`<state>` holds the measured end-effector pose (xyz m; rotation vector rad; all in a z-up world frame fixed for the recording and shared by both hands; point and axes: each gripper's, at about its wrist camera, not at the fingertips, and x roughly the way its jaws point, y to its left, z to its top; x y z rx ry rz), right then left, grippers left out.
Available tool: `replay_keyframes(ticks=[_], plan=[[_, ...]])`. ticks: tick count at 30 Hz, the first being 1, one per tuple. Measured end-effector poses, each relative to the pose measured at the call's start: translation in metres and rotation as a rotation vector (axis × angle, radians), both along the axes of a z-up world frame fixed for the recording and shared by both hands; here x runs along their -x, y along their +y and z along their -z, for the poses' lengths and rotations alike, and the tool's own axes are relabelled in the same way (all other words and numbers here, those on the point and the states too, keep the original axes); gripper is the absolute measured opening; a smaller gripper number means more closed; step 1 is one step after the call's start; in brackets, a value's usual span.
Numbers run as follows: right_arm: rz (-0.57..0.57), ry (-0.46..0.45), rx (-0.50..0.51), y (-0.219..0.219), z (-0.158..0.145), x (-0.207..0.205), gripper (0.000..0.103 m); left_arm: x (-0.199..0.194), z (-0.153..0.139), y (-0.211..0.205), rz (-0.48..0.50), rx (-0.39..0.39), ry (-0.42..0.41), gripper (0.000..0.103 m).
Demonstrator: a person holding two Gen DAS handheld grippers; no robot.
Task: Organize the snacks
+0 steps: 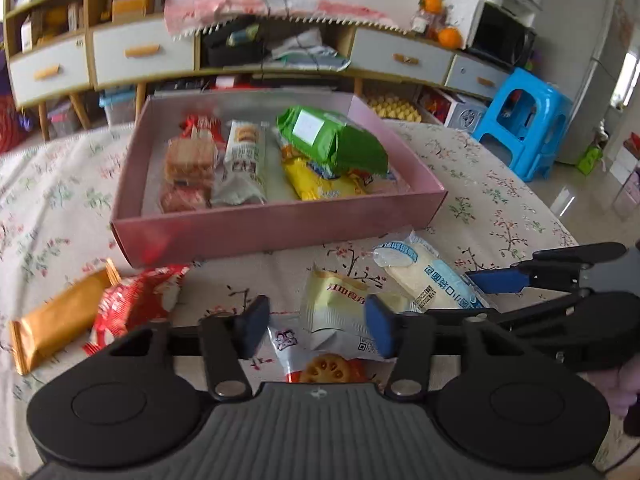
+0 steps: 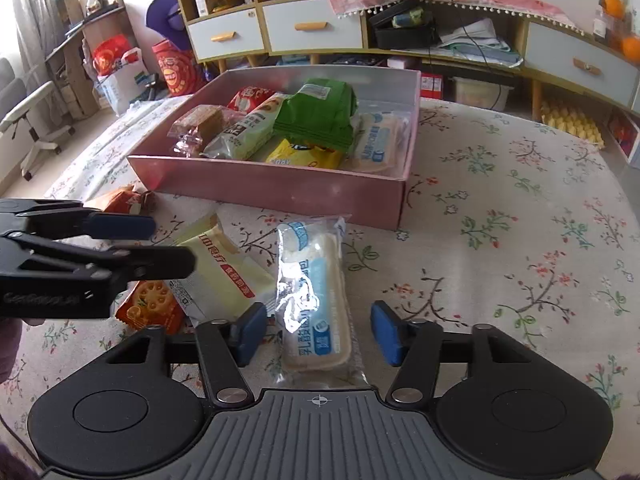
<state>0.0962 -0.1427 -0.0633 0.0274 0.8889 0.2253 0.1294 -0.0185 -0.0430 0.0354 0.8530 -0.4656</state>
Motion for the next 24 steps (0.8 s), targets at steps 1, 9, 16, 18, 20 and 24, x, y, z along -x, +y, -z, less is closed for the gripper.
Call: replay_keyframes(ticks=[1,9,16,18,20,24], plan=[[-0.002,-0.004,0.009,0.001,0.0,0.0,0.05,0.0,0.001,0.0,-0.01,0.007,0.005,0.041],[0.016,0.019,0.005,-0.006,-0.003,-0.001,0.031,0.0,-0.003,-0.001,-0.073,0.056,0.056,0.015],[0.089,0.049,0.023,-0.028,-0.006,0.004,0.03,0.01,-0.006,-0.01,0.003,0.032,0.124,0.012],[0.119,0.05,0.024,-0.038,-0.005,0.007,0.03,0.018,-0.006,-0.017,0.035,0.018,0.147,0.012],[0.147,0.052,0.02,-0.047,-0.005,0.01,0.03,0.027,-0.006,-0.022,0.082,0.002,0.156,0.012],[0.156,0.049,0.015,-0.061,-0.004,0.018,0.03,0.04,-0.007,-0.028,0.2,-0.032,0.159,0.022]])
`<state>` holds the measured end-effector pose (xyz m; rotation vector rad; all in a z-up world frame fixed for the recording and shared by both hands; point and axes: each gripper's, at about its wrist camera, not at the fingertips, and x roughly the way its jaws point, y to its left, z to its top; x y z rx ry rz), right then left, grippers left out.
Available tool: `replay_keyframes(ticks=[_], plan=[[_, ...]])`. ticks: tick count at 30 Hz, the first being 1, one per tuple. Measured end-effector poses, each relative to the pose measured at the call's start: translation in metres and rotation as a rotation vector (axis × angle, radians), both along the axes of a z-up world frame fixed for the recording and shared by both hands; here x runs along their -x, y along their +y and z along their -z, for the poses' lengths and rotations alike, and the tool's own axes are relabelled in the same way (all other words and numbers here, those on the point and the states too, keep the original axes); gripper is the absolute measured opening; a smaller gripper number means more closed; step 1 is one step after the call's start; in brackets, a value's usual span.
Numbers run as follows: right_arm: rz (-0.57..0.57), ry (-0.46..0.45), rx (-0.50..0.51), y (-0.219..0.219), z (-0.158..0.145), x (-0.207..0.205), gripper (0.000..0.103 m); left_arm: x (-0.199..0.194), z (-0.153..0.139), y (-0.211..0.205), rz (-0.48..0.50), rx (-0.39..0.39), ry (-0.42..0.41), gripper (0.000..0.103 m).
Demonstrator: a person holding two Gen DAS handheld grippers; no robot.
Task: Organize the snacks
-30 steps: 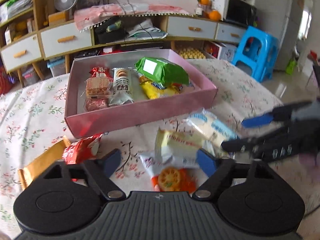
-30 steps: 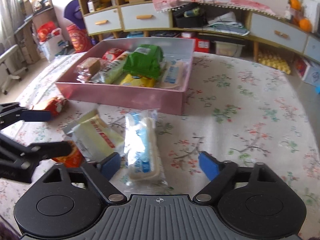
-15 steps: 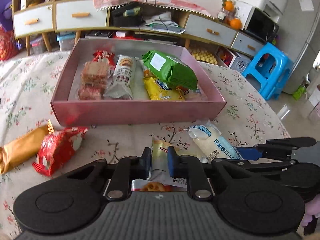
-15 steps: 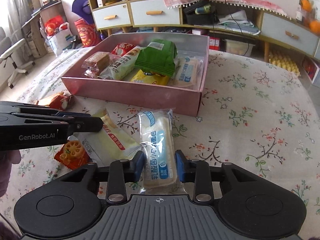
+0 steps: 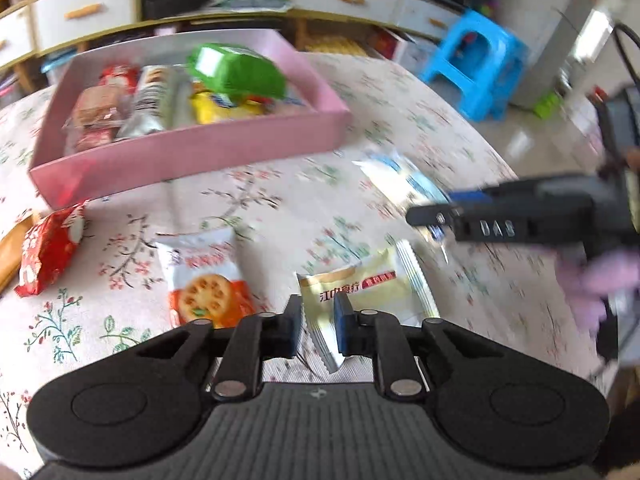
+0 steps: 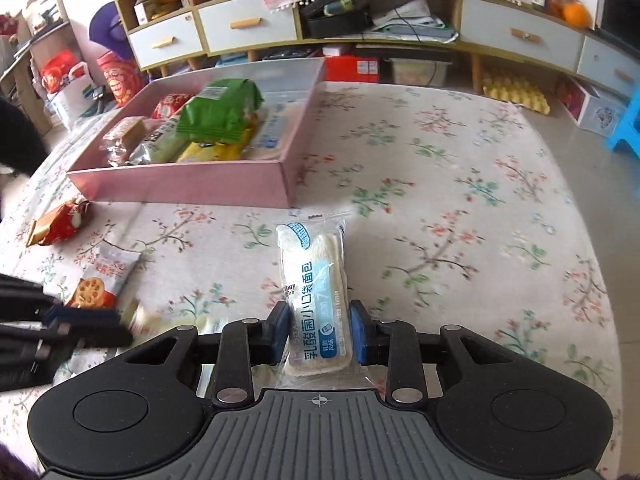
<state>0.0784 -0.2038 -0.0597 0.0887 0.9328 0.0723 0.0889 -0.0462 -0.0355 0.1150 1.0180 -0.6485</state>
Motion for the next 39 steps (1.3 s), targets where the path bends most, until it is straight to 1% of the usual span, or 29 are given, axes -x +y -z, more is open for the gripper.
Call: replay_keyframes(ticks=[1,2,3,5,7,9,10,11,12,13,15,17,19,20,22,24,26,29,30,32,34,35,36,38,39], plan=[[-0.003,-0.001,0.001,-0.003,0.0,0.002,0.03,0.003,-0.001,0.0,0.03,-0.015,-0.025,0.024],[-0.005,-0.003,0.0,-0.005,0.0,0.004,0.03,0.006,-0.002,0.0,0.055,-0.032,-0.055,0.036],[-0.006,-0.005,0.0,-0.008,0.0,0.007,0.03,0.008,-0.002,-0.001,0.074,-0.055,-0.087,0.052],[-0.005,-0.01,-0.013,-0.014,0.0,0.01,0.032,0.012,0.0,-0.001,0.103,-0.086,-0.159,0.067],[-0.022,-0.015,-0.032,-0.018,0.0,0.013,0.034,0.015,0.001,-0.004,0.162,-0.091,-0.211,0.072],[-0.057,-0.038,-0.031,-0.019,-0.001,0.015,0.034,0.018,0.001,-0.009,0.235,-0.09,-0.267,0.088],[-0.072,-0.05,-0.028,-0.02,-0.001,0.017,0.04,0.02,0.002,-0.012,0.275,-0.103,-0.294,0.091],[-0.085,-0.058,-0.026,-0.02,0.0,0.019,0.055,0.022,0.003,-0.017,0.308,-0.128,-0.316,0.092],[-0.1,-0.066,-0.025,-0.02,-0.001,0.02,0.062,0.023,0.004,-0.023,0.34,-0.146,-0.331,0.093],[-0.113,-0.078,-0.023,-0.02,-0.001,0.022,0.071,0.022,0.004,-0.029,0.375,-0.159,-0.338,0.093],[-0.133,-0.096,-0.013,-0.019,-0.002,0.024,0.071,0.022,0.006,-0.037,0.425,-0.173,-0.334,0.094],[-0.128,-0.098,-0.003,-0.02,0.0,0.024,0.071,0.022,0.01,-0.043,0.462,-0.18,-0.307,0.093],[-0.121,-0.087,0.014,-0.02,0.005,0.023,0.071,0.022,0.013,-0.047,0.472,-0.206,-0.288,0.09],[-0.123,-0.086,0.026,-0.021,0.006,0.022,0.072,0.023,0.014,-0.046,0.467,-0.202,-0.287,0.091],[-0.125,-0.093,0.041,-0.021,0.008,0.023,0.072,0.018,0.015,-0.044,0.409,-0.198,-0.264,0.091],[-0.119,-0.099,0.044,-0.022,0.009,0.023,0.072,0.011,0.017,-0.041,0.319,-0.184,-0.224,0.091],[-0.109,-0.101,0.041,-0.022,0.01,0.022,0.072,0.006,0.019,-0.036,0.226,-0.162,-0.2,0.091],[-0.099,-0.101,0.049,-0.021,0.011,0.019,0.072,0.004,0.02,-0.033,0.121,-0.143,-0.197,0.088],[-0.097,-0.1,0.048,-0.021,0.012,0.019,0.073,0.004,0.02,-0.032,0.105,-0.141,-0.204,0.085],[-0.093,-0.096,0.037,-0.021,0.013,0.017,0.08,0.004,0.019,-0.032,0.082,-0.132,-0.218,0.079],[-0.09,-0.087,0.034,-0.02,0.013,0.016,0.084,0.003,0.02,-0.029,0.069,-0.116,-0.225,0.074],[-0.09,-0.084,0.037,-0.02,0.013,0.016,0.085,0.003,0.02,-0.03,0.065,-0.113,-0.231,0.069],[-0.091,-0.083,0.044,-0.019,0.013,0.016,0.085,0.002,0.019,-0.03,0.061,-0.11,-0.237,0.06],[-0.085,-0.084,0.057,-0.017,0.013,0.016,0.086,0.003,0.016,-0.027,0.051,-0.106,-0.239,0.051],[-0.079,-0.086,0.06,-0.016,0.013,0.016,0.086,0.002,0.016,-0.027,0.048,-0.106,-0.235,0.05]])
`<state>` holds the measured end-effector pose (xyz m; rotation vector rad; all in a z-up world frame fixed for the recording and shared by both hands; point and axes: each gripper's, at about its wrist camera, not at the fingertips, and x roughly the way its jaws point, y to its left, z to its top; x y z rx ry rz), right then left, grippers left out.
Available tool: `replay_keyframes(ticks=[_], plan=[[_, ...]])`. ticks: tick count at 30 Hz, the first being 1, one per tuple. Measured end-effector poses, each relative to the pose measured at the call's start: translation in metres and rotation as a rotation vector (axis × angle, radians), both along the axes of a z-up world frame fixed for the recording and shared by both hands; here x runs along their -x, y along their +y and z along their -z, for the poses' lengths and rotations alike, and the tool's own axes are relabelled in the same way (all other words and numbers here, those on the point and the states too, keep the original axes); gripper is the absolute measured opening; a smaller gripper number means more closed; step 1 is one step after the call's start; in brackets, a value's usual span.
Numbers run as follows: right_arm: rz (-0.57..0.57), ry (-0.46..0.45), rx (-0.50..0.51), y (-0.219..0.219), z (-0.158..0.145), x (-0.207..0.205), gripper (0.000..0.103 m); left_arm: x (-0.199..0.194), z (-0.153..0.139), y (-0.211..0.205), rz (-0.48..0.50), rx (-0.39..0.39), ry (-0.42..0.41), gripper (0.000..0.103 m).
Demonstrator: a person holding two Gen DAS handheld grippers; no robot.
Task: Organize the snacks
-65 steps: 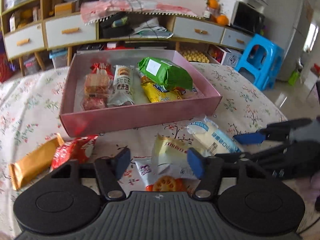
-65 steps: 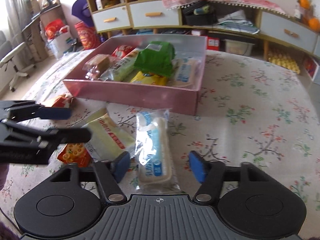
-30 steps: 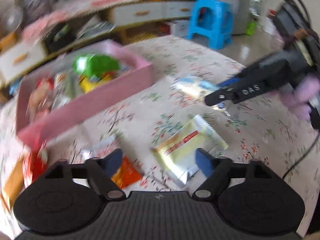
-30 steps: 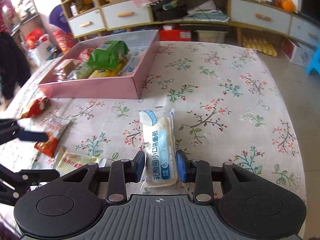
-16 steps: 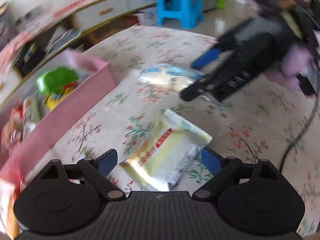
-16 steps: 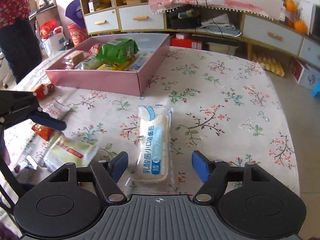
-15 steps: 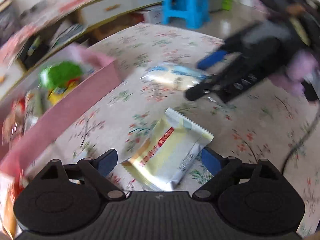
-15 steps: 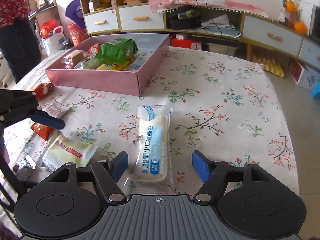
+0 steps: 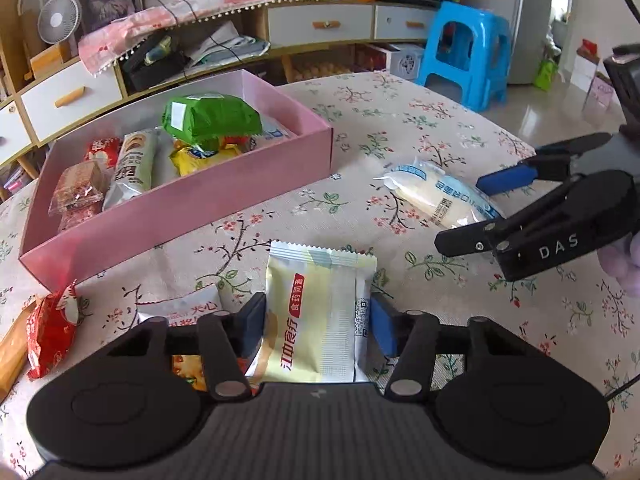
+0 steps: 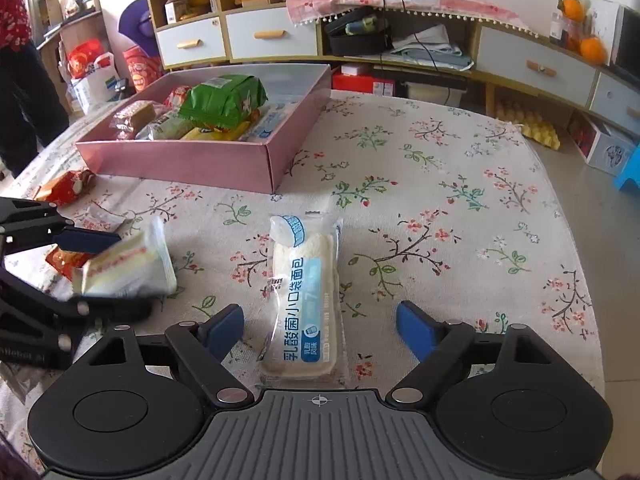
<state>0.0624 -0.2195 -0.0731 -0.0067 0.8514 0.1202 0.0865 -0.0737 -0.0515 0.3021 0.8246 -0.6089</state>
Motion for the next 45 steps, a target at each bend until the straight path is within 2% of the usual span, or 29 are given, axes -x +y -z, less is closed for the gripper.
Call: replay_keyframes(ticks=[3,6,8,9,17,28,31,34,39,45], plan=[[0.013,-0.006,0.011,0.003,0.0,0.0,0.084,-0.002,0.001,0.0,-0.002,-0.004,-0.001,0.048],[0.02,-0.021,0.01,0.003,-0.002,0.0,0.06,-0.004,-0.001,0.002,-0.025,0.006,0.024,0.046],[0.023,-0.019,-0.01,0.002,-0.004,0.0,0.036,-0.006,-0.003,0.007,-0.053,0.023,0.047,0.044],[0.026,-0.015,-0.017,0.003,-0.005,-0.001,0.032,-0.009,-0.003,0.009,-0.068,0.033,0.059,0.044],[0.083,-0.005,-0.14,0.002,-0.021,-0.008,0.027,-0.021,-0.02,0.032,-0.179,0.149,0.102,0.044],[0.151,-0.06,-0.298,0.013,-0.051,-0.029,0.027,-0.038,-0.043,0.057,-0.302,0.273,0.064,0.044],[0.158,-0.061,-0.316,0.02,-0.054,-0.039,0.027,-0.05,-0.044,0.057,-0.325,0.282,0.054,0.044],[0.171,-0.07,-0.29,0.027,-0.057,-0.056,0.027,-0.064,-0.042,0.058,-0.333,0.281,0.057,0.044],[0.161,-0.078,-0.271,0.032,-0.057,-0.089,0.027,-0.09,-0.035,0.053,-0.314,0.24,0.043,0.044],[0.139,-0.065,-0.231,0.042,-0.046,-0.129,0.027,-0.114,-0.033,0.049,-0.293,0.229,0.039,0.044]])
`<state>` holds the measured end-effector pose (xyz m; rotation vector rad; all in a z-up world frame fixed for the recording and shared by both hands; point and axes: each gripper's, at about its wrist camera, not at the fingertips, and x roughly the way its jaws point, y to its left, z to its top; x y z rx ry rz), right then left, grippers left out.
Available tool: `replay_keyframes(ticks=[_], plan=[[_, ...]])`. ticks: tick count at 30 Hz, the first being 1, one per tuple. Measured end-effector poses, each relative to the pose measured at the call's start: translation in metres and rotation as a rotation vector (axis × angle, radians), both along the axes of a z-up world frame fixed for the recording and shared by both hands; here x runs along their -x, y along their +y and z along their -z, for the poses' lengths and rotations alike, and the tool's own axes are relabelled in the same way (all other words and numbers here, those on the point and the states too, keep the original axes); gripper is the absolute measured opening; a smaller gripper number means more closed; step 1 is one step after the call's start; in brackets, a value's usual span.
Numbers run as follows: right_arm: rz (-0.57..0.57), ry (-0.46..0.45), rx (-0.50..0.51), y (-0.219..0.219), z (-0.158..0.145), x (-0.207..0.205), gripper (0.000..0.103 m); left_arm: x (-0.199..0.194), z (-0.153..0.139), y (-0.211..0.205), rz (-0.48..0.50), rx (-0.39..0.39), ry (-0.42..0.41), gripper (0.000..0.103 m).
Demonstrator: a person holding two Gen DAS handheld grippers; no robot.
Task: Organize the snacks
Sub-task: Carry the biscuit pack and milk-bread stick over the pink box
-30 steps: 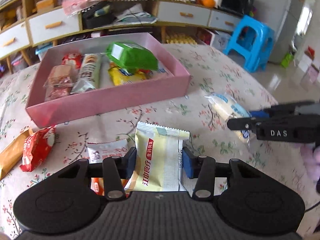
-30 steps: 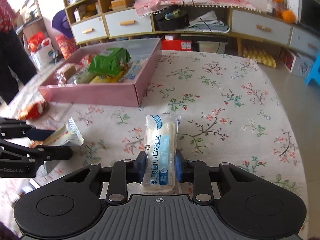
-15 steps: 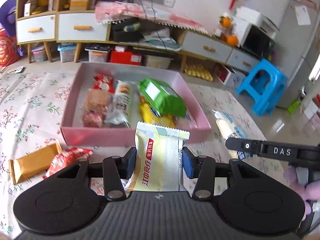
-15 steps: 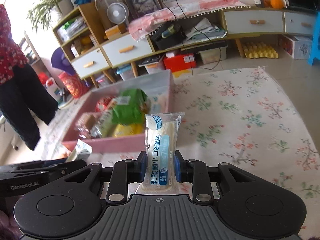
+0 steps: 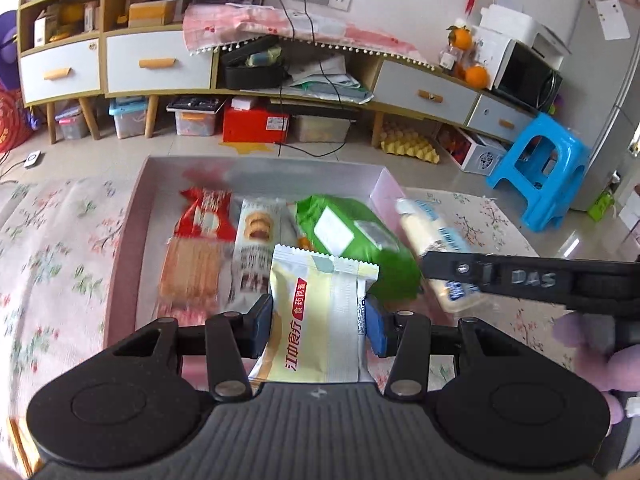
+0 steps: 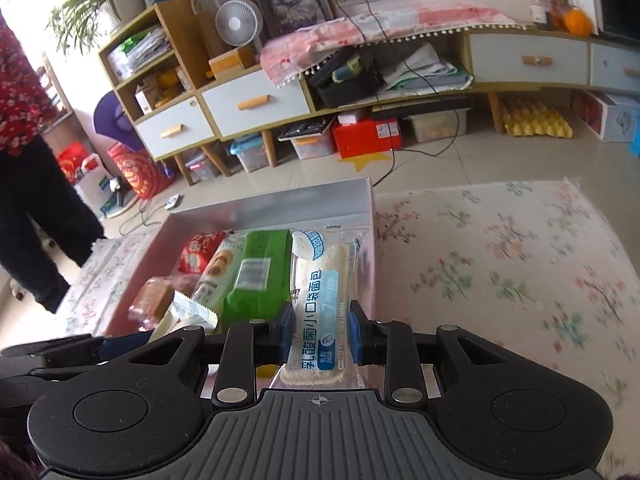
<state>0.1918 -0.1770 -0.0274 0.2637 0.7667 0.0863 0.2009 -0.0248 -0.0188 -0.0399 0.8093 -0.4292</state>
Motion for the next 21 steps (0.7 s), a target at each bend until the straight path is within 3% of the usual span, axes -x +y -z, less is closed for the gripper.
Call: replay_keyframes(ticks=[11,21], plan=[[0.003,-0.016,0.032,-0.005,0.011,-0.046,0.027,-0.018,0.011,-0.012,0.056,-0.054,-0.041,0.044],[0.0,-0.024,0.031,-0.008,0.015,-0.057,0.028,-0.016,0.014,-0.014,0.099,-0.07,-0.067,0.045]])
